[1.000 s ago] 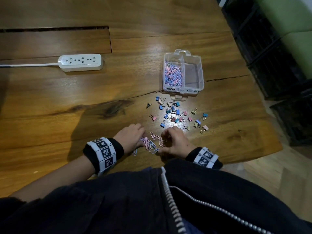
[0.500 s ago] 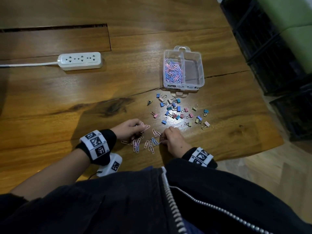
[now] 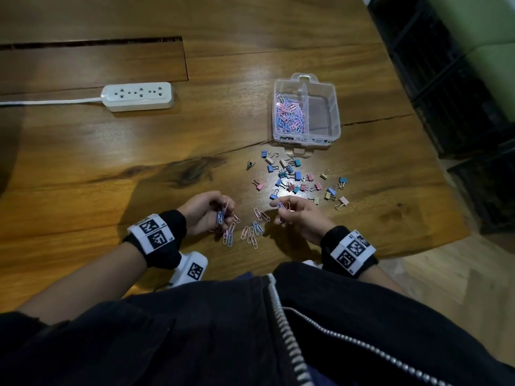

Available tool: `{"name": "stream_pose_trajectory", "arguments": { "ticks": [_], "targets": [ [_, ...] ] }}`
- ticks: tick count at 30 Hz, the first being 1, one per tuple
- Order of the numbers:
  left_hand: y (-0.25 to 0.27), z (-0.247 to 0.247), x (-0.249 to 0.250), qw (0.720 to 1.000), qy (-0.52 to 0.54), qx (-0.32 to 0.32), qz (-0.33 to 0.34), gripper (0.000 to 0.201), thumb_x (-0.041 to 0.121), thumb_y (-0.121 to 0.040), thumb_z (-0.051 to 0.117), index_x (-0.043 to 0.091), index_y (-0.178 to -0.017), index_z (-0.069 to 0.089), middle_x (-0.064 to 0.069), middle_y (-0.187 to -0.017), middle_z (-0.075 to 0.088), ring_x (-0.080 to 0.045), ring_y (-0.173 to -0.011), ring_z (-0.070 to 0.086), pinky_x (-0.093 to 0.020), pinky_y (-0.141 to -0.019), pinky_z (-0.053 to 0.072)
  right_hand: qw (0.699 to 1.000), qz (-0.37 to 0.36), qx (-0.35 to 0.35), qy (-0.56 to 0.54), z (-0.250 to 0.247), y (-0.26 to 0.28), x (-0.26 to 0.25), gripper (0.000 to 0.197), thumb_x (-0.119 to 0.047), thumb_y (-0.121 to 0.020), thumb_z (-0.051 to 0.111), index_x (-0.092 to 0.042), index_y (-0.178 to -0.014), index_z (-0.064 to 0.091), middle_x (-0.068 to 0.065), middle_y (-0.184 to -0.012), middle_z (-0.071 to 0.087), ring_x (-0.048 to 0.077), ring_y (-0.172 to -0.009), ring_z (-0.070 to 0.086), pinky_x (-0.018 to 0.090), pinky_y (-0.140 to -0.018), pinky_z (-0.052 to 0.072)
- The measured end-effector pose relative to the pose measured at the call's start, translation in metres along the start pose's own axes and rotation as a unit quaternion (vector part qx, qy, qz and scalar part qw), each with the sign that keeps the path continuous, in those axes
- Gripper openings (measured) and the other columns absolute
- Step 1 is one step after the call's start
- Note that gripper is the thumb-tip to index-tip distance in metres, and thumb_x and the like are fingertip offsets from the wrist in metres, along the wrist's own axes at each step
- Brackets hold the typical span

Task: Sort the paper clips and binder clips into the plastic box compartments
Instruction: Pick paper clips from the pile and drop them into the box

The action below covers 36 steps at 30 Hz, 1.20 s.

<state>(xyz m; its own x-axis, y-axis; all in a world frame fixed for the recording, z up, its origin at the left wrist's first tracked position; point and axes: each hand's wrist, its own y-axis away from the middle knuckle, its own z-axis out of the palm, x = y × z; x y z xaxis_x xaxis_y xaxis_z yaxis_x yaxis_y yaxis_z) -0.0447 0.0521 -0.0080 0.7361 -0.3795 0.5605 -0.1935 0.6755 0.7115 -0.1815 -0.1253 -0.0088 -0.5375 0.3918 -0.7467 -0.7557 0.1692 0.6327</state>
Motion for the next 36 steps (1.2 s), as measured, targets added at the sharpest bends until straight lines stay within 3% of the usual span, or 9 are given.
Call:
{"name": "stream_pose_trajectory", "arguments": {
  "ticks": [4, 9, 11, 14, 18, 25, 27, 31, 36],
  "targets": [
    [0.003, 0.005, -0.004, 0.977, -0.201, 0.066, 0.038, 0.034, 0.025, -0.096, 0.035, 0.014, -0.065, 0.043, -0.002, -0.065, 0.044, -0.008, -0.046, 0.044, -0.018, -0.044, 0.036, 0.995, 0.035, -0.020, -0.092, 0.004, -0.002, -0.003, 0.020, 0.002, -0.089, 0.035, -0.004, -0.087, 0.054, 0.006, -0.083, 0.053, 0.012, -0.064, 0.051, 0.019, -0.058, 0.043],
    [0.007, 0.010, -0.019, 0.664, -0.728, 0.155, 0.068, 0.045, 0.059, -0.071, 0.063, 0.019, -0.084, 0.047, 0.003, -0.084, 0.048, -0.013, -0.077, 0.045, -0.023, -0.065, 0.040, 0.999, 0.029, 0.035, 0.025, 0.013, -0.007, -0.001, 0.023, -0.020, -0.092, 0.044, -0.014, -0.069, 0.047, -0.001, -0.068, 0.047, 0.011, -0.058, 0.042, 0.021, -0.056, 0.036],
    [0.005, 0.011, -0.026, 0.619, -0.764, 0.182, 0.035, 0.063, 0.062, -0.072, 0.060, 0.012, -0.110, 0.048, -0.003, -0.106, 0.052, -0.017, -0.095, 0.049, -0.028, -0.081, 0.045, 0.982, 0.015, 0.070, 0.174, 0.017, -0.008, 0.004, 0.024, -0.027, -0.089, 0.051, -0.017, -0.068, 0.045, -0.002, -0.067, 0.049, 0.011, -0.060, 0.047, 0.023, -0.061, 0.041],
    [0.003, 0.014, -0.034, 0.648, -0.733, 0.201, 0.059, 0.056, 0.049, -0.083, 0.056, 0.008, -0.119, 0.045, -0.008, -0.117, 0.050, -0.022, -0.107, 0.048, -0.031, -0.089, 0.043, 0.918, -0.044, 0.092, 0.384, 0.022, -0.009, 0.014, 0.025, -0.038, -0.079, 0.064, -0.020, -0.081, 0.045, -0.003, -0.087, 0.050, 0.012, -0.080, 0.049, 0.028, -0.079, 0.044],
    [-0.001, 0.018, -0.036, 0.685, -0.700, 0.185, 0.076, 0.031, 0.032, -0.092, 0.048, 0.007, -0.111, 0.051, -0.009, -0.114, 0.052, -0.023, -0.104, 0.050, -0.031, -0.087, 0.041, 0.811, -0.099, 0.079, 0.571, 0.028, -0.011, 0.019, 0.068, -0.056, -0.063, 0.069, -0.015, -0.113, 0.045, 0.000, -0.107, 0.039, 0.013, -0.102, 0.036, 0.029, -0.092, 0.037],
    [-0.007, 0.017, -0.029, 0.703, -0.689, 0.149, 0.091, 0.012, 0.023, -0.092, 0.043, 0.018, -0.081, 0.044, 0.000, -0.087, 0.045, -0.015, -0.080, 0.042, -0.023, -0.067, 0.034, 0.823, -0.114, 0.093, 0.549, 0.033, -0.021, 0.024, 0.030, -0.027, -0.082, 0.060, -0.010, -0.105, 0.052, 0.007, -0.112, 0.046, 0.019, -0.105, 0.042, 0.035, -0.098, 0.039],
    [-0.007, 0.015, -0.026, 0.751, -0.633, 0.157, 0.101, 0.022, 0.021, -0.092, 0.045, 0.020, -0.071, 0.040, 0.003, -0.078, 0.042, -0.014, -0.073, 0.041, -0.023, -0.061, 0.033, 0.828, -0.107, 0.100, 0.541, 0.034, -0.023, 0.024, 0.019, -0.022, -0.085, 0.057, -0.009, -0.099, 0.054, 0.007, -0.110, 0.046, 0.018, -0.103, 0.042, 0.035, -0.097, 0.039],
    [-0.004, 0.006, -0.012, 0.944, -0.279, 0.146, 0.099, 0.032, 0.003, -0.091, 0.041, 0.013, -0.060, 0.042, -0.004, -0.067, 0.047, -0.010, -0.049, 0.042, -0.018, -0.045, 0.035, 0.823, -0.108, 0.095, 0.550, 0.035, -0.023, 0.024, 0.013, -0.017, -0.087, 0.052, -0.008, -0.097, 0.053, 0.007, -0.109, 0.044, 0.018, -0.103, 0.041, 0.033, -0.095, 0.039],
    [-0.002, -0.004, 0.001, 0.984, -0.067, 0.142, 0.081, 0.031, -0.012, -0.082, 0.036, 0.013, -0.063, 0.037, -0.005, -0.064, 0.046, -0.007, -0.038, 0.043, -0.014, -0.032, 0.034, 0.816, -0.103, 0.069, 0.565, 0.036, -0.022, 0.020, 0.007, -0.013, -0.089, 0.050, -0.011, -0.096, 0.050, 0.005, -0.107, 0.049, 0.016, -0.097, 0.045, 0.030, -0.091, 0.043]
  ]
}}
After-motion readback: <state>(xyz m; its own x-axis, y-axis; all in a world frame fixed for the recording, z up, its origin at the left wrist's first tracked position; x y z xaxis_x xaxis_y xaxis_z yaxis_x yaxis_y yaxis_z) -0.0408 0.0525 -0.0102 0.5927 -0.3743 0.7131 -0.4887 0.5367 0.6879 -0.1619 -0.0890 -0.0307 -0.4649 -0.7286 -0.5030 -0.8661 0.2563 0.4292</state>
